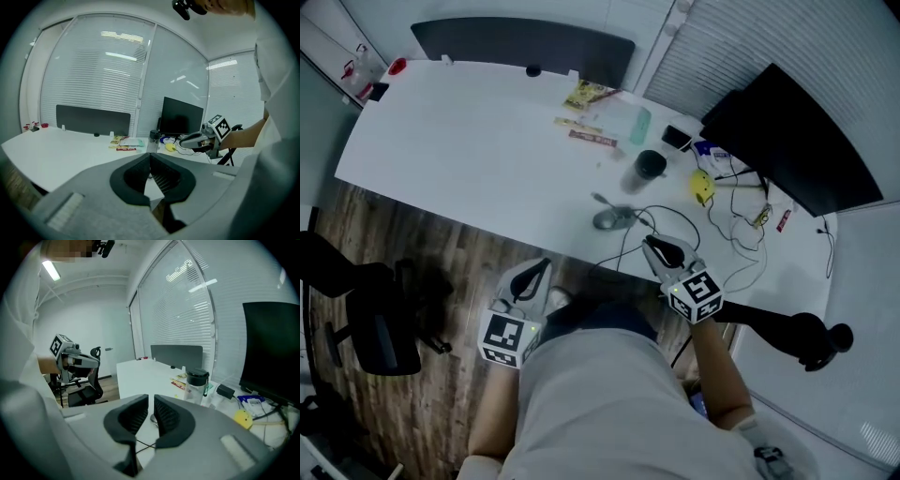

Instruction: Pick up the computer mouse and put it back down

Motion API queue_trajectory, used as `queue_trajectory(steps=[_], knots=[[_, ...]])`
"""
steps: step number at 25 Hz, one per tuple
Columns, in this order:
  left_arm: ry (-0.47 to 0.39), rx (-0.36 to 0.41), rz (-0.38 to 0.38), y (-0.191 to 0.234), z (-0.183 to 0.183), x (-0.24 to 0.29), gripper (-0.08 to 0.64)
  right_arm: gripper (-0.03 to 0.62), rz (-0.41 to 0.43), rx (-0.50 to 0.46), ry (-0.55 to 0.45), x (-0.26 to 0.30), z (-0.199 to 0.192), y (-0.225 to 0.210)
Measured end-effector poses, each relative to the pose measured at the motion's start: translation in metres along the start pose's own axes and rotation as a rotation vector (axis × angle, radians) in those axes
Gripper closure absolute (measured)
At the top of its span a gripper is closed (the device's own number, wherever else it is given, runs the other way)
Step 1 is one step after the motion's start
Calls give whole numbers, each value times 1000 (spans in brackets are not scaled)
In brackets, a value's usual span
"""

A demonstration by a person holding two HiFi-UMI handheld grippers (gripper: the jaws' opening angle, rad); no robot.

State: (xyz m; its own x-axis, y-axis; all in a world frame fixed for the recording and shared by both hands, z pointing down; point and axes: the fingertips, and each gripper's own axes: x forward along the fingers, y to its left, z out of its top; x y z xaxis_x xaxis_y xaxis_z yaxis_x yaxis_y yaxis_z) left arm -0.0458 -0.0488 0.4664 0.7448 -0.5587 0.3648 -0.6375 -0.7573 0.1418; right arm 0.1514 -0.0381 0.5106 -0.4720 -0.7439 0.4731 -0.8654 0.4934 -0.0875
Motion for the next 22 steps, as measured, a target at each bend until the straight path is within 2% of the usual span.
queue_trajectory(steps=[9,15,22], knots=[[54,-52,74,28,-28,-21,551,474,92,-44,119,64,-19,4],[78,-118,179,35,-42,-31,551,377,182,-74,210,103,-48,0],[133,-180,282,31,-59,-38,551,317,276,-159,304,135,-80,-10]])
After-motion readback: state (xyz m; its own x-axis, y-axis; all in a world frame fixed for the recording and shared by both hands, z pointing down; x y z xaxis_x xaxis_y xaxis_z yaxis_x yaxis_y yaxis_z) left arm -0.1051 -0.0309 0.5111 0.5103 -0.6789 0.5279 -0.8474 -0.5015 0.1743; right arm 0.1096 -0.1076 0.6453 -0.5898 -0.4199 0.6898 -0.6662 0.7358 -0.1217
